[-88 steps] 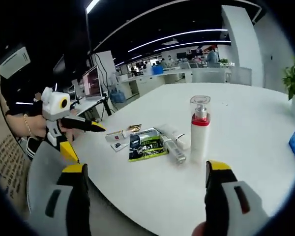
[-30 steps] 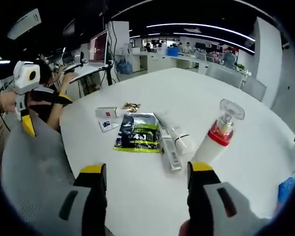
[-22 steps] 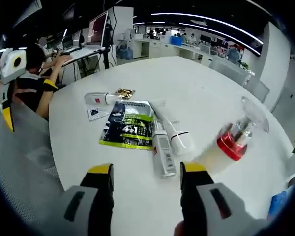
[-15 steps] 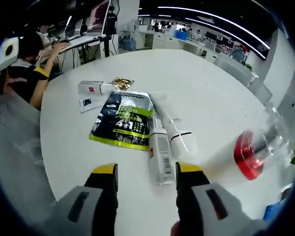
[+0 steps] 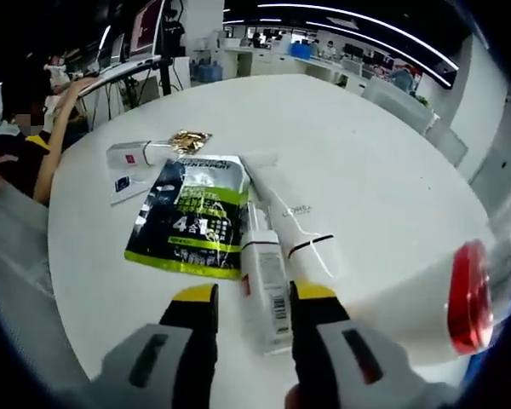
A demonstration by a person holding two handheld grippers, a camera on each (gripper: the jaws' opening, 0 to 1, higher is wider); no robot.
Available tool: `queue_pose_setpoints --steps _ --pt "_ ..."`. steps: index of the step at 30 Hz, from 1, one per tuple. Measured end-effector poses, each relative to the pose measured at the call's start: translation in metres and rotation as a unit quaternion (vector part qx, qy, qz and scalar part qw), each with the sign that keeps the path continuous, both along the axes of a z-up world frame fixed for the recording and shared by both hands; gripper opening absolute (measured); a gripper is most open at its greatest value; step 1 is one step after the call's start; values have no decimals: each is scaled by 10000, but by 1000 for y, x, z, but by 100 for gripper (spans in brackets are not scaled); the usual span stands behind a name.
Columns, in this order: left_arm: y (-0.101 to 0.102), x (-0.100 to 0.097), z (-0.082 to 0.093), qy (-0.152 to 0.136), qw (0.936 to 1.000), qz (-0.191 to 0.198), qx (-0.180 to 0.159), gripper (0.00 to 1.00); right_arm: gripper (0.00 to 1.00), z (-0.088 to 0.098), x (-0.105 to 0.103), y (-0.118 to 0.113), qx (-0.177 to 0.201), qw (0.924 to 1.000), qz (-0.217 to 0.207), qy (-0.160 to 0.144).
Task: Arrange the skincare products in the storage area until every visible bottle or jar stands upright without overlapping.
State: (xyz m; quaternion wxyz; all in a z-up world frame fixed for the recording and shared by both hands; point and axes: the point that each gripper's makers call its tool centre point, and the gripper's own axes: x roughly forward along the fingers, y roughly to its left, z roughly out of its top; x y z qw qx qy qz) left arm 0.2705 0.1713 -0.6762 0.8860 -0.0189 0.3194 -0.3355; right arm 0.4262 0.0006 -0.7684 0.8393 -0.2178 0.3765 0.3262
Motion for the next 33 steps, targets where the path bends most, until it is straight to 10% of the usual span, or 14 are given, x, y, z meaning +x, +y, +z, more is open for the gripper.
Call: queue_pose_setpoints --steps 33 --pt "0 1 -2 -2 10000 3 46 89 22 -3 -8 5 -322 9985 365 -240"
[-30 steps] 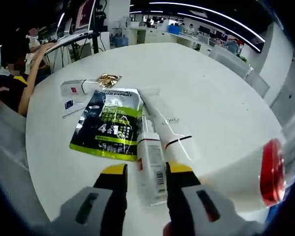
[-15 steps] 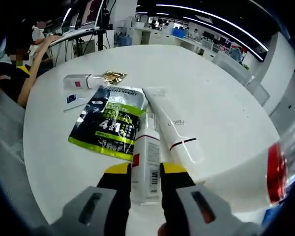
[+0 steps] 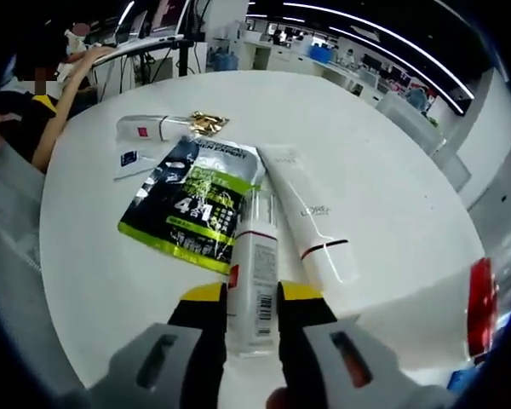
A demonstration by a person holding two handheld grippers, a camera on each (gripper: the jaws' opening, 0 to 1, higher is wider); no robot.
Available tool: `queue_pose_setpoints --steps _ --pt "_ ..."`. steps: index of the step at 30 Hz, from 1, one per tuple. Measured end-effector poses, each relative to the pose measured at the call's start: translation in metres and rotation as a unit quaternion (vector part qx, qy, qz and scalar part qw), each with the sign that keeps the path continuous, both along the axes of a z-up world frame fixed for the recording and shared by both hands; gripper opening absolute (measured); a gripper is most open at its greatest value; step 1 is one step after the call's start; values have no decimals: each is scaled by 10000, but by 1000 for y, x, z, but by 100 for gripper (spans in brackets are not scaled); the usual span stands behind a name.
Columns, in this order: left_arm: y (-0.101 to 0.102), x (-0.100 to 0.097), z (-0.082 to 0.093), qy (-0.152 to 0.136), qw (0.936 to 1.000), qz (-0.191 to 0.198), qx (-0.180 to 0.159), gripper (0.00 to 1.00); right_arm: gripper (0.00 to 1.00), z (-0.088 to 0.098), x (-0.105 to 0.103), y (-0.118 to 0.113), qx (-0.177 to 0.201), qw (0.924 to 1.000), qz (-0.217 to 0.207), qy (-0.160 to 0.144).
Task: Arrange the skincare products in the storage area until every visible bottle or jar stands upright without overlapping.
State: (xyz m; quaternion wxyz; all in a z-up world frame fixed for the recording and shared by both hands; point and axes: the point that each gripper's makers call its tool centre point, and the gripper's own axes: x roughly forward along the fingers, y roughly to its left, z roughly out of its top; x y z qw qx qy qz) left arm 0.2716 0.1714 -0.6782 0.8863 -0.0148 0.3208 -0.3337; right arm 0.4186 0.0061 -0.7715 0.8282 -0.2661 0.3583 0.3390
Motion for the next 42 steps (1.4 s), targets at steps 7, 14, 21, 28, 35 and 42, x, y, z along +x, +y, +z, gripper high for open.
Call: queue_pose_setpoints --steps 7,14,21,28,35,42 --pt "-5 3 6 83 9995 33 -309 90 21 20 -9 1 424 9989 -182 -122" --pt "-19 6 20 134 9967 44 -800 90 21 51 -28 7 1106 9927 -382 -287" --pt "-44 9 46 69 9919 -174 -1260 92 21 87 -61 19 1870 9804 -429 -440" --pt "-60 10 60 10 9893 -392 -1404 93 21 121 -83 30 2690 9600 -514 -591" --pt "-81 9 88 67 9773 -529 -2052 93 21 153 -107 44 3398 9369 -470 -670" --pt "-99 6 109 223 9603 -671 -2699 91 21 173 -125 54 3915 9174 -394 -593"
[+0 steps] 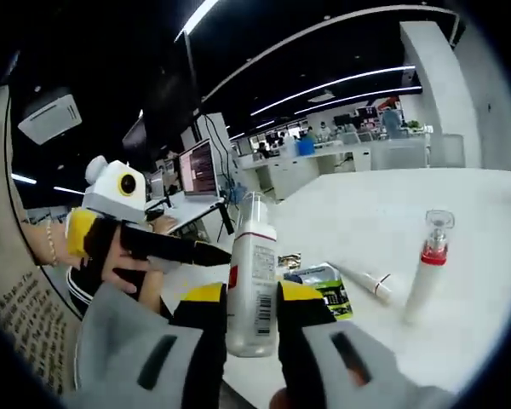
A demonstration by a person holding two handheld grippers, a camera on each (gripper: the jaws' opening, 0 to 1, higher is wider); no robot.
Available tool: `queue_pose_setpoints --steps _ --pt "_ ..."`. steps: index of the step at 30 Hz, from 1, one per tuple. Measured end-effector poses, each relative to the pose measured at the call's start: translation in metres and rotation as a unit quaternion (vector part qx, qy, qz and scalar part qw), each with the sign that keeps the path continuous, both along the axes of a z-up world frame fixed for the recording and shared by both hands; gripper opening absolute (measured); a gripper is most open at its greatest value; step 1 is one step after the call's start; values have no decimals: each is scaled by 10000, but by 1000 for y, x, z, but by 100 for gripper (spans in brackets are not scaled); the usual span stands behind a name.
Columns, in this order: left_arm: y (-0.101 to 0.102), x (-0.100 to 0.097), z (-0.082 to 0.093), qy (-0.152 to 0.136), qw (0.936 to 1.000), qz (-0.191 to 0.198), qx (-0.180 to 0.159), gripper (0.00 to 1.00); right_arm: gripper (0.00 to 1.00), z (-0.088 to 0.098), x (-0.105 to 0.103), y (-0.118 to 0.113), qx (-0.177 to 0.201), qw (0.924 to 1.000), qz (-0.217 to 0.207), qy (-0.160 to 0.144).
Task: Arrange the skincare products in the storage area until every visible bottle or jar stands upright without overlapping.
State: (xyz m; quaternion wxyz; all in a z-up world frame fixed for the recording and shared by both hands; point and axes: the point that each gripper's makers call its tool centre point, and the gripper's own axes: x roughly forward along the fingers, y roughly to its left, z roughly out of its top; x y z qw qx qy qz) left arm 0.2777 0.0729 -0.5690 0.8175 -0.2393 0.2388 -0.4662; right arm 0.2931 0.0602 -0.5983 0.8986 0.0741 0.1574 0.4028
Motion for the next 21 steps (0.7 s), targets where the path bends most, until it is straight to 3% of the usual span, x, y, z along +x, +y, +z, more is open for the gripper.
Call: queue_pose_setpoints --steps 7,10,14,21 --pt "-10 -5 9 99 9994 -219 -253 85 21 19 -12 2 497 9987 78 -24" --pt "-13 -5 16 20 9988 -282 -412 74 21 25 -17 2 734 9972 111 -13" --pt "-19 -7 21 132 9973 -459 -556 64 21 34 -25 3 979 9950 195 -34" --pt "-27 -11 29 217 9944 -646 -805 46 21 38 -32 -4 1177 9930 109 -47"
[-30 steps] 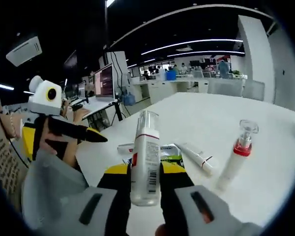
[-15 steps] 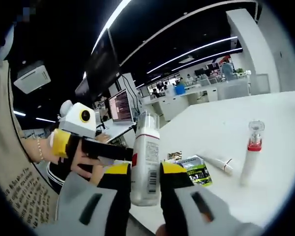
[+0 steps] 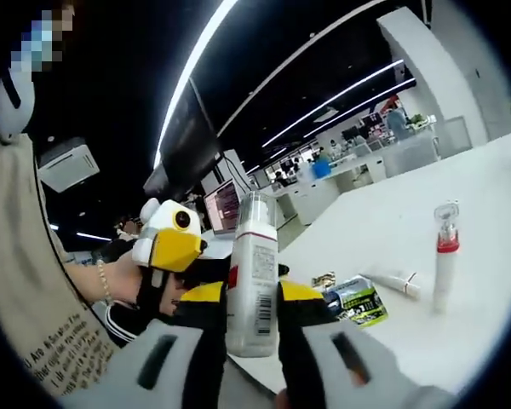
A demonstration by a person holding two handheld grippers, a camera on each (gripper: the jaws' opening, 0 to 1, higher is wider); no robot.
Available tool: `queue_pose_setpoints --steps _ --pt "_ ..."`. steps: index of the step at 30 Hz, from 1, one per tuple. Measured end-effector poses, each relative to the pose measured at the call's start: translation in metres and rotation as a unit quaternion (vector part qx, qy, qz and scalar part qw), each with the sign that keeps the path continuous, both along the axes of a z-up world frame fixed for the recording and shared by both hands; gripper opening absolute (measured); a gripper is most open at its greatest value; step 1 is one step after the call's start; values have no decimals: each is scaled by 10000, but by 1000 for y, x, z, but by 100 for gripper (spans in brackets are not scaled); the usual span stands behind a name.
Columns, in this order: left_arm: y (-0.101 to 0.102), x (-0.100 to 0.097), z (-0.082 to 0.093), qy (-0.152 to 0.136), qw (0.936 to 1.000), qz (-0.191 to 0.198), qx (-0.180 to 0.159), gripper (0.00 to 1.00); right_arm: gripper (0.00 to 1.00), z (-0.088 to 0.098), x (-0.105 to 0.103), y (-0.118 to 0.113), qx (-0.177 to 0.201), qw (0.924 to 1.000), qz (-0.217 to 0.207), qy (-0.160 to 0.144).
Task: Arrange the skincare products in the storage area until every visible bottle or jar stands upright without overlapping.
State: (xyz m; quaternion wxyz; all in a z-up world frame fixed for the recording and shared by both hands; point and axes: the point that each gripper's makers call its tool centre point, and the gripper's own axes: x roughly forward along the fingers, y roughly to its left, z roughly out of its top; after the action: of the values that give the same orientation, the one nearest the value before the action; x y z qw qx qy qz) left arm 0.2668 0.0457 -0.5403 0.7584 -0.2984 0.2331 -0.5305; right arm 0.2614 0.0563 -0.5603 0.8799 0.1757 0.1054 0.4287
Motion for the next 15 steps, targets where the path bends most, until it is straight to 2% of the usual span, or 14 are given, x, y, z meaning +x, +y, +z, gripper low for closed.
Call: queue_pose_setpoints --steps 7,10,15 --pt "-7 -2 -2 -2 9999 -146 24 33 22 2 -8 -2 7 10000 30 -1" --pt "-10 -3 -1 -135 9996 -208 95 26 22 2 -9 -3 34 10000 17 6" --pt "-13 -4 -4 -194 9992 -292 180 22 22 2 -10 -5 37 10000 17 18"
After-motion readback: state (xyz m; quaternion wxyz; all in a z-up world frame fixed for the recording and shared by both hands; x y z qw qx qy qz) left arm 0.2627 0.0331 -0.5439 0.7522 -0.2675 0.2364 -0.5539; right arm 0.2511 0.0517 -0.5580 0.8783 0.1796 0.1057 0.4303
